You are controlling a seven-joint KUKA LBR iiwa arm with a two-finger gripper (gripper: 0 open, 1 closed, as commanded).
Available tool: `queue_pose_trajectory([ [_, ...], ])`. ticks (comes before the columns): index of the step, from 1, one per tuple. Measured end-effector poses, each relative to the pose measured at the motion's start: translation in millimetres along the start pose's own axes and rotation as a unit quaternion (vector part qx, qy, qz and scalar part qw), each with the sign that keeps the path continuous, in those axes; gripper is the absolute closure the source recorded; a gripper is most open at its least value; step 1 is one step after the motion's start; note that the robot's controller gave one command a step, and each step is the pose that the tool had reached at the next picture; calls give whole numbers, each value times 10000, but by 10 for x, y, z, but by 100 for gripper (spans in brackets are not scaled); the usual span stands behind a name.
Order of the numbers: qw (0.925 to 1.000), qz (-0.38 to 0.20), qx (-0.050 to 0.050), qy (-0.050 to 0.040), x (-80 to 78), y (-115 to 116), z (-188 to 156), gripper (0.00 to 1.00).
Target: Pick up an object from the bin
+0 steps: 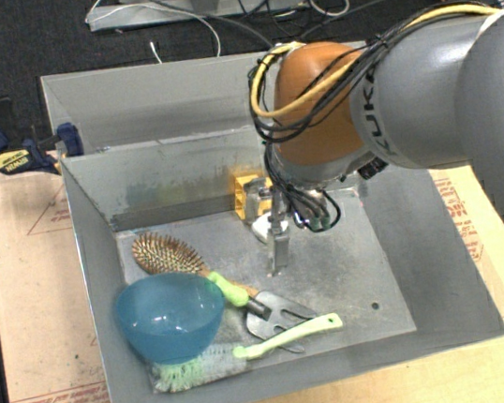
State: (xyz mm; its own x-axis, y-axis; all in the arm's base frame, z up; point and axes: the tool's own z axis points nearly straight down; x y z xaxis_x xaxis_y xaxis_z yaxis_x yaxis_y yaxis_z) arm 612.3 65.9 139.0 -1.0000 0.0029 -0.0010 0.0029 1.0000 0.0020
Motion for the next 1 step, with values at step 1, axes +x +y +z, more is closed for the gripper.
queue_pose_trajectory([
  [1,10000,1,0,-3,-4,0,1,0],
])
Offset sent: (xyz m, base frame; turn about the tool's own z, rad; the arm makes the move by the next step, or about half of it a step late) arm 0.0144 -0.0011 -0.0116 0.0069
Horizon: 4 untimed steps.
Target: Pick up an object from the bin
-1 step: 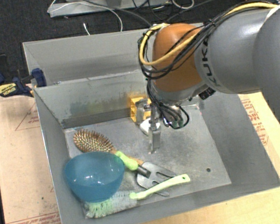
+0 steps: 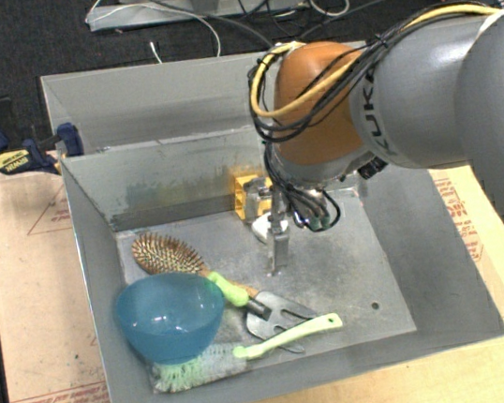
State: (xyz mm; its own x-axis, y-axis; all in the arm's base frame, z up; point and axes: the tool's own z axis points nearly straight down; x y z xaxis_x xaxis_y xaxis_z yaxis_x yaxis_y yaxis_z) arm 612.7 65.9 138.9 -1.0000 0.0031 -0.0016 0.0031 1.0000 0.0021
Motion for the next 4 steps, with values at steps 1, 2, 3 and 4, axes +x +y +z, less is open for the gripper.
queue_pose_trajectory([
  [1,10000,7,-4,-14,-66,5,42,0],
  [2,9894,-1451,-8,-4,12,590,698,0],
  [3,9999,-83,0,-72,-41,-45,187,0],
  [4,9728,-2317,-20,-50,-243,-662,489,0],
])
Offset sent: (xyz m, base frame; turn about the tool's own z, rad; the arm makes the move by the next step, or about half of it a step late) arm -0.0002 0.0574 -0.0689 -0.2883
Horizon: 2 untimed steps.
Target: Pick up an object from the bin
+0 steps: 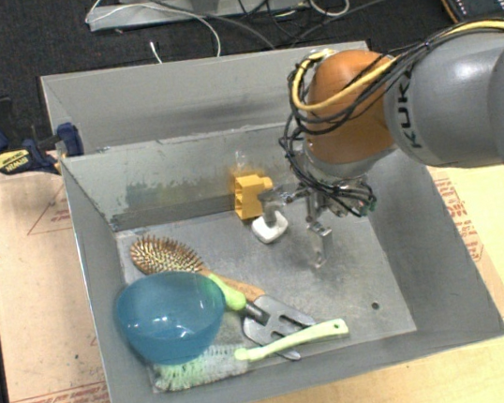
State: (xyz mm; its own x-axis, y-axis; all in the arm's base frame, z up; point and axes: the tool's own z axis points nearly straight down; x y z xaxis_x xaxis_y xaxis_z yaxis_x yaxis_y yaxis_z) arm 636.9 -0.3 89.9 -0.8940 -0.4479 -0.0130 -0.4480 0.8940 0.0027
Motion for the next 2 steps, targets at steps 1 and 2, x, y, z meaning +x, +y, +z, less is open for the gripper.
queue_pose_trajectory([
  [1,9856,1690,9,-13,-46,370,43,0],
  [2,9941,1082,13,-11,8,81,-140,0],
])
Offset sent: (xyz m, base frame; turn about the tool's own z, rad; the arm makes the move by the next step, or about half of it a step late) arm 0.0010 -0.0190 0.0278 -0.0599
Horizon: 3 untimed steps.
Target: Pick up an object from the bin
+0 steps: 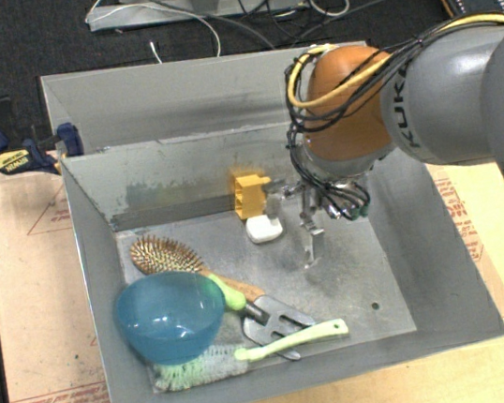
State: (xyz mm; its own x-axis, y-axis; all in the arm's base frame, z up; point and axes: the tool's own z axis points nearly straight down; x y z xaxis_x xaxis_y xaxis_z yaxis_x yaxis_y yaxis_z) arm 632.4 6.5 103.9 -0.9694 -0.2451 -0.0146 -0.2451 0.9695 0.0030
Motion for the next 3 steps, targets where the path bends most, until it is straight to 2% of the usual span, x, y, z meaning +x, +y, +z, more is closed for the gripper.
queue_pose_trajectory([
  [1,9982,607,-17,-10,-16,-108,-448,0],
  [2,9978,656,-6,-4,86,58,-5,0],
  [3,9947,1022,-6,-55,-30,-235,-1078,0],
])
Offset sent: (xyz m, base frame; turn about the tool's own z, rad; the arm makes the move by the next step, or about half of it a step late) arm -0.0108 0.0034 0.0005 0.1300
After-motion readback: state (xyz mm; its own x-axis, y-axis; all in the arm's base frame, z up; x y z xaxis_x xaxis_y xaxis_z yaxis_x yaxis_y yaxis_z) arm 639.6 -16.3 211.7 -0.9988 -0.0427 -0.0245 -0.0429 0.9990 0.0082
